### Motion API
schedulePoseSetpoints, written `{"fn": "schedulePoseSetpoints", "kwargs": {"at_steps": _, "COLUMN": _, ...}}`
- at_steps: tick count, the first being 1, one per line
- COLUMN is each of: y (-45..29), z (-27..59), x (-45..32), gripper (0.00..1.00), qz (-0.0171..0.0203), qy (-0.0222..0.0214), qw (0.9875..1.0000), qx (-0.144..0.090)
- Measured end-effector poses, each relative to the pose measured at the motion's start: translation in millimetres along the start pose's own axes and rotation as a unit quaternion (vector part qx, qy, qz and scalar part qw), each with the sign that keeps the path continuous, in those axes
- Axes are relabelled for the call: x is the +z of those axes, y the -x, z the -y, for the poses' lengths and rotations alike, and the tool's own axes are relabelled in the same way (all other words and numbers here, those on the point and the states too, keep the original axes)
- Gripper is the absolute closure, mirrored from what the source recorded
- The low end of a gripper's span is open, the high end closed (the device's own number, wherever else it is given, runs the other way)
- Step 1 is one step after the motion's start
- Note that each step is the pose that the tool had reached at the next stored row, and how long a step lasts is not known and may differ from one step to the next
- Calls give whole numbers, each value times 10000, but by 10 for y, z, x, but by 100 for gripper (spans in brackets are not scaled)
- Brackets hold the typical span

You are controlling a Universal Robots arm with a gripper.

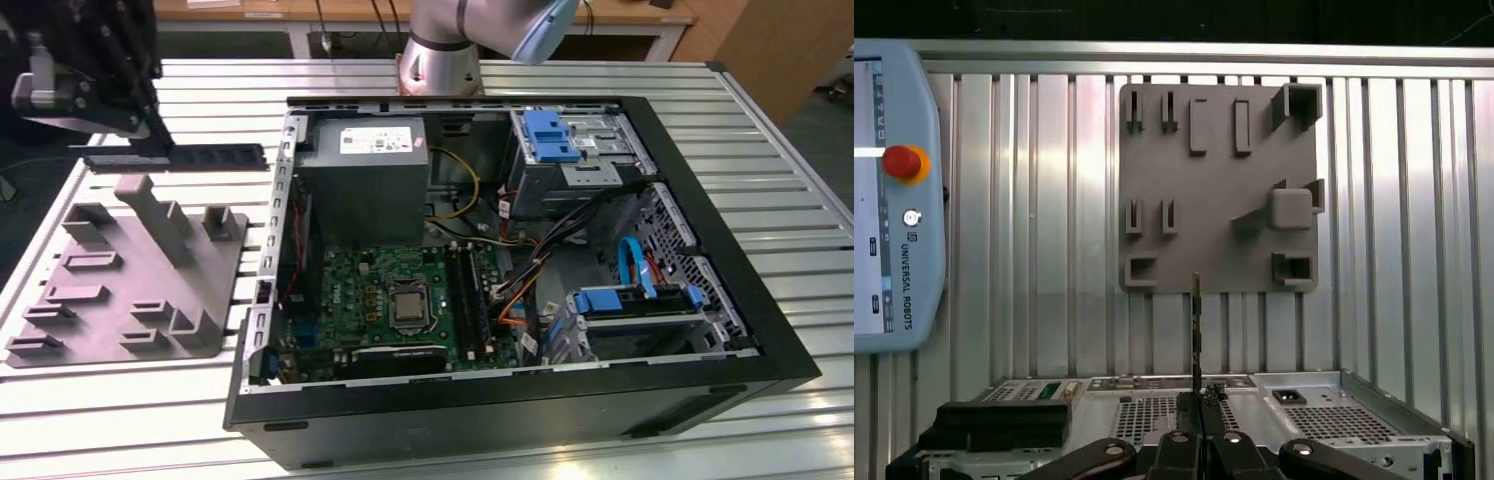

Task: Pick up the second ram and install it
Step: 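Pick up the second ram and move it above second insertion slot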

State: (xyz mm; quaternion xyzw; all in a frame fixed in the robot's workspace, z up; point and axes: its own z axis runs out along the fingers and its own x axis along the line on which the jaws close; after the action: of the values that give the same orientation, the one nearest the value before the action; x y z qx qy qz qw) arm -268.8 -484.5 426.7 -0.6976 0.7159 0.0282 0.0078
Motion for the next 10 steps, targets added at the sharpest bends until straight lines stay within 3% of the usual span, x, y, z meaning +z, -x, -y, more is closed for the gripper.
{"fn": "schedulePoseSetpoints", "kwargs": {"at_steps": 10, "y": 12, "z": 458, "x": -9, "gripper": 89, "qz": 0, "qy": 4, "qw": 10000, "qx": 0}}
